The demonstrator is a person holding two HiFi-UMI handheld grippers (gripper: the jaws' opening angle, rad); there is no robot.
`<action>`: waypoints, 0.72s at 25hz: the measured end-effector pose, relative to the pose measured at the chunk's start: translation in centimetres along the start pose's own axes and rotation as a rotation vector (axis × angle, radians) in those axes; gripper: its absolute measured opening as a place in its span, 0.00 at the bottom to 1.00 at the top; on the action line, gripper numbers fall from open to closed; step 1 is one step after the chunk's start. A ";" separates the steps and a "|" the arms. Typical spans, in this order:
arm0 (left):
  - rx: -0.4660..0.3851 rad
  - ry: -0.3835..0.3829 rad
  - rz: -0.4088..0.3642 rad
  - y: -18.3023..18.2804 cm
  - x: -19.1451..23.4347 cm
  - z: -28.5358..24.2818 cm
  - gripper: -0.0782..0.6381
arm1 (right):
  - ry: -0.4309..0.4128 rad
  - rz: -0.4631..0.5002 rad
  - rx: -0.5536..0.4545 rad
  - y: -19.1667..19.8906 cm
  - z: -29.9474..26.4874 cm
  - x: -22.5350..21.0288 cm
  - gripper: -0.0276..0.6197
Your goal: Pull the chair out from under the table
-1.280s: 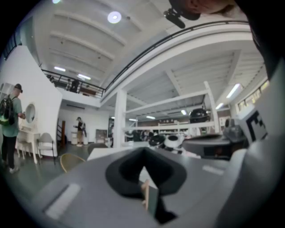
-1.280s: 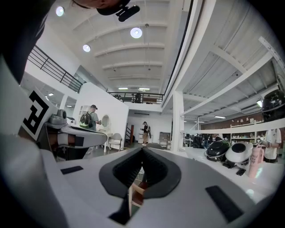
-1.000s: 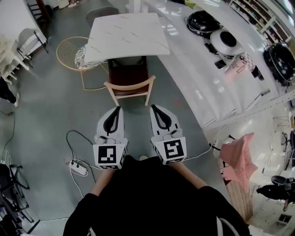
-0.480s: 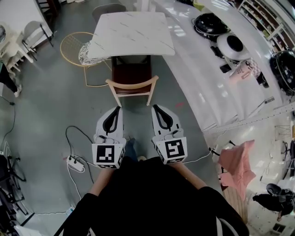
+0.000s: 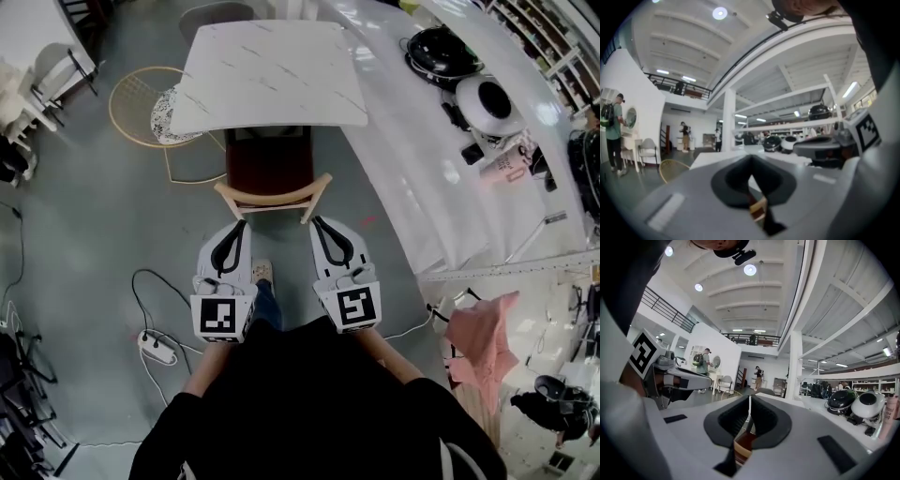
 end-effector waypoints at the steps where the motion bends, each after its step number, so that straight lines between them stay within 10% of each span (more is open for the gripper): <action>1: 0.008 0.009 -0.005 0.2 0.8 -1.3 0.12 | -0.003 0.001 0.000 0.3 -1.4 -0.5 0.08; 18: 0.228 0.188 -0.102 8.5 9.9 -14.5 0.12 | -0.091 0.026 0.252 11.1 -15.1 -3.5 0.08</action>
Point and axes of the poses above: the fingertips, and each gripper's own axes: z backward along the fingers, x to its left, y out of its underside, the point moved 1 cm from there along z, backward along the fingers, and after that the axes turned 6 degrees about z, right-handed, at the moved point
